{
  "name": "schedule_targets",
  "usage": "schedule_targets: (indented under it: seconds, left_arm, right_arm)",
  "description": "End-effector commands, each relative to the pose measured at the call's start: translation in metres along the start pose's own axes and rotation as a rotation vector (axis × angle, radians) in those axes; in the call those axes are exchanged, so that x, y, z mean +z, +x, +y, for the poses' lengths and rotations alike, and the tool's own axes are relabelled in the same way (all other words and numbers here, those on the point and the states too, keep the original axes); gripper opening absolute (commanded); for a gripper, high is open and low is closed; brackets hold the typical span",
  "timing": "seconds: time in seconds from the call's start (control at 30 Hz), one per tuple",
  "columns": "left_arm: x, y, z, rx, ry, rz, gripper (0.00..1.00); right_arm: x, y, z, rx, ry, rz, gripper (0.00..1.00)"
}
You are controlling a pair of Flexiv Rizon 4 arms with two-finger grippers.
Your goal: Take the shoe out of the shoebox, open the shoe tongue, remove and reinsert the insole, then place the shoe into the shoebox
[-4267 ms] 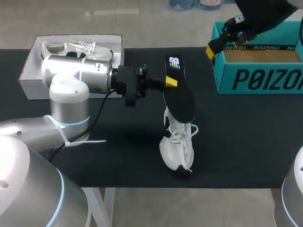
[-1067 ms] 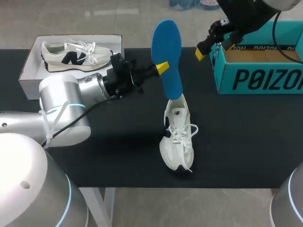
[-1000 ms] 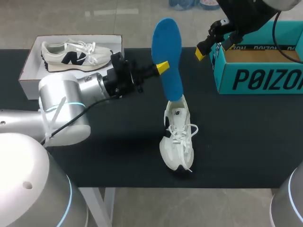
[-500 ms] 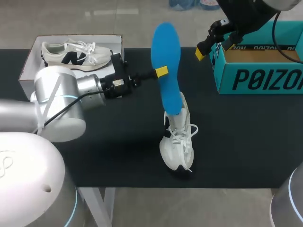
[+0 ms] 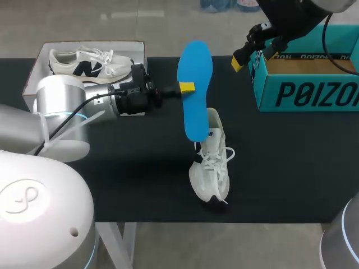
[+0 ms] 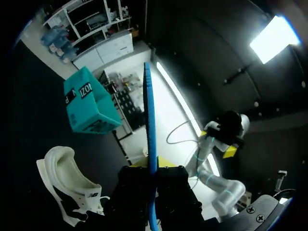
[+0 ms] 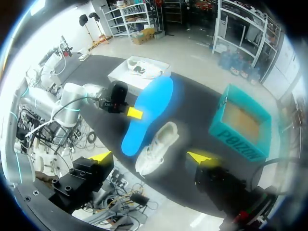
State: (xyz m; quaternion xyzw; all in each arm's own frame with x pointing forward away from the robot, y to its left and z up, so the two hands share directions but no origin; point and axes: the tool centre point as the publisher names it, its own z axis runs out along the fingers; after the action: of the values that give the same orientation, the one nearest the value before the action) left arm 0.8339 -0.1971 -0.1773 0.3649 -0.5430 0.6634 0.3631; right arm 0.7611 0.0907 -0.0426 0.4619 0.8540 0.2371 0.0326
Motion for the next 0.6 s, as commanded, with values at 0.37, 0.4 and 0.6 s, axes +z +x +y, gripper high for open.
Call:
schedule_targets:
  seconds: [0.37, 0.4, 0.6]
  left_arm:
    - [0.009, -0.012, -0.005, 0.032, -0.022, 0.081, 0.00]
    - [0.009, -0.012, -0.005, 0.033, -0.022, 0.081, 0.00]
    - [0.011, -0.014, -0.006, 0.055, -0.003, 0.044, 0.00]
  right_arm:
    - [0.001, 0.000, 0.002, 0.001, 0.003, 0.000, 1.00]
    - [0.001, 0.000, 0.002, 0.001, 0.003, 0.000, 1.00]
    - [0.001, 0.000, 0.002, 0.001, 0.003, 0.000, 1.00]
